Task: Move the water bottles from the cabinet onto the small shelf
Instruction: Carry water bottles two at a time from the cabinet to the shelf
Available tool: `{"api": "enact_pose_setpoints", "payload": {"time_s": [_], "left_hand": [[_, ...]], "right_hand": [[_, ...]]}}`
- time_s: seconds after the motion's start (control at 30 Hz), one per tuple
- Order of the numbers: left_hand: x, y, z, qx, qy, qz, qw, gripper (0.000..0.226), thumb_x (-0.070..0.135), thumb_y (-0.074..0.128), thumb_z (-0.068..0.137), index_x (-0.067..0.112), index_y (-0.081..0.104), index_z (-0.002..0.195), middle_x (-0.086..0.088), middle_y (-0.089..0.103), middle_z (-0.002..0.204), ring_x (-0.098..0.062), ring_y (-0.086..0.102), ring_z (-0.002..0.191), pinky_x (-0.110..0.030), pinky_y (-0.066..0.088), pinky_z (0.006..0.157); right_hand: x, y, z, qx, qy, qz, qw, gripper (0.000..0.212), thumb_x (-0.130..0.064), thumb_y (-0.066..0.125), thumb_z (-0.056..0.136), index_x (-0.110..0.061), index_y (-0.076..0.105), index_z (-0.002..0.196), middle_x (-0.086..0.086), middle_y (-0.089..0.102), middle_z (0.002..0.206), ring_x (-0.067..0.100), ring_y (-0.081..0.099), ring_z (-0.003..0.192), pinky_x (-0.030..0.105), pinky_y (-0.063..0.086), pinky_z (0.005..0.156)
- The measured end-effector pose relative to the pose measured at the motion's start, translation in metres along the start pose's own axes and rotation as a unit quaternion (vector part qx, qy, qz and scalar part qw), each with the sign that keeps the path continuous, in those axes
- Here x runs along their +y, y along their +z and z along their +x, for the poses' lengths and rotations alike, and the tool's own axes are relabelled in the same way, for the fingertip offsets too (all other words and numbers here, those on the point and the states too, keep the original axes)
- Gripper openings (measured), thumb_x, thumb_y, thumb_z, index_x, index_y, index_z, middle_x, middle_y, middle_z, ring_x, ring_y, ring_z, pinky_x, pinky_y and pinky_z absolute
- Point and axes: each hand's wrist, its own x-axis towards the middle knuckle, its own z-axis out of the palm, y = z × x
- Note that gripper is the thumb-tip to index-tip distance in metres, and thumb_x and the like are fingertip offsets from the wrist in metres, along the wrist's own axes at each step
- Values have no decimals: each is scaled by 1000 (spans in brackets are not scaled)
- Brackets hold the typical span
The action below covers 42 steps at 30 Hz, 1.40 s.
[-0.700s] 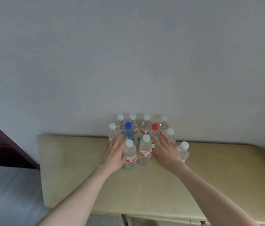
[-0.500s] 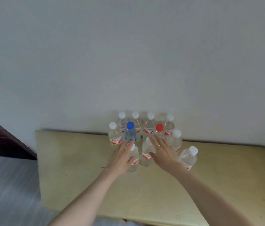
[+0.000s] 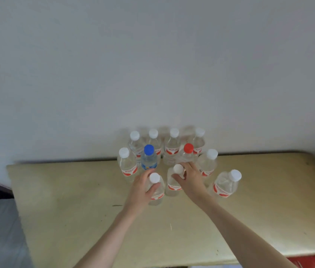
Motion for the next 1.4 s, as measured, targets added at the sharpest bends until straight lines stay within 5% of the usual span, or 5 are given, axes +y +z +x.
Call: {"api": "enact_pose_setpoints", "payload": {"time_s": [0.13, 0.7, 1.0, 1.23, 1.4], "left_hand": [[-12, -4, -2, -38, 15, 4, 999, 53, 47, 51, 78, 9, 53, 114, 5, 52, 108, -17, 48, 103, -21, 29, 86], [55, 28, -61, -260, 111, -93, 955, 9, 23, 49, 91, 22, 48, 100, 12, 56, 93, -6, 53, 91, -15, 38, 75], [131, 112, -235, -429, 235, -104, 866, 45, 57, 47, 77, 19, 48, 101, 0, 58, 95, -19, 54, 92, -27, 38, 78], [151, 167, -437, -540, 278, -80, 791, 33, 43, 40, 82, 18, 49, 102, -3, 57, 100, -20, 52, 95, -30, 36, 82], [173, 202, -581, -640, 344, -49, 686, 12, 22, 45, 93, 15, 49, 103, -4, 55, 102, -17, 50, 95, -22, 34, 80]], "right_hand": [[-5, 6, -20, 61, 14, 47, 997, 41, -20, 73, 74, -9, 57, 111, -7, 47, 102, 12, 48, 90, 25, 41, 80], [14, -33, -248, 299, 212, 231, 902, 21, -24, 68, 80, -33, 54, 93, -8, 66, 93, 7, 61, 94, 19, 45, 81], [33, -39, -501, 528, 315, 211, 760, 19, -18, 69, 79, -29, 59, 91, -2, 66, 94, 3, 58, 82, 9, 43, 76], [29, -13, -723, 633, 408, 155, 640, 25, -42, 65, 73, -26, 60, 92, -7, 66, 90, 19, 61, 89, 35, 46, 80], [10, 11, -867, 691, 460, 126, 543, 28, -48, 60, 74, -29, 57, 95, -11, 63, 88, 17, 58, 86, 31, 46, 77]]}}
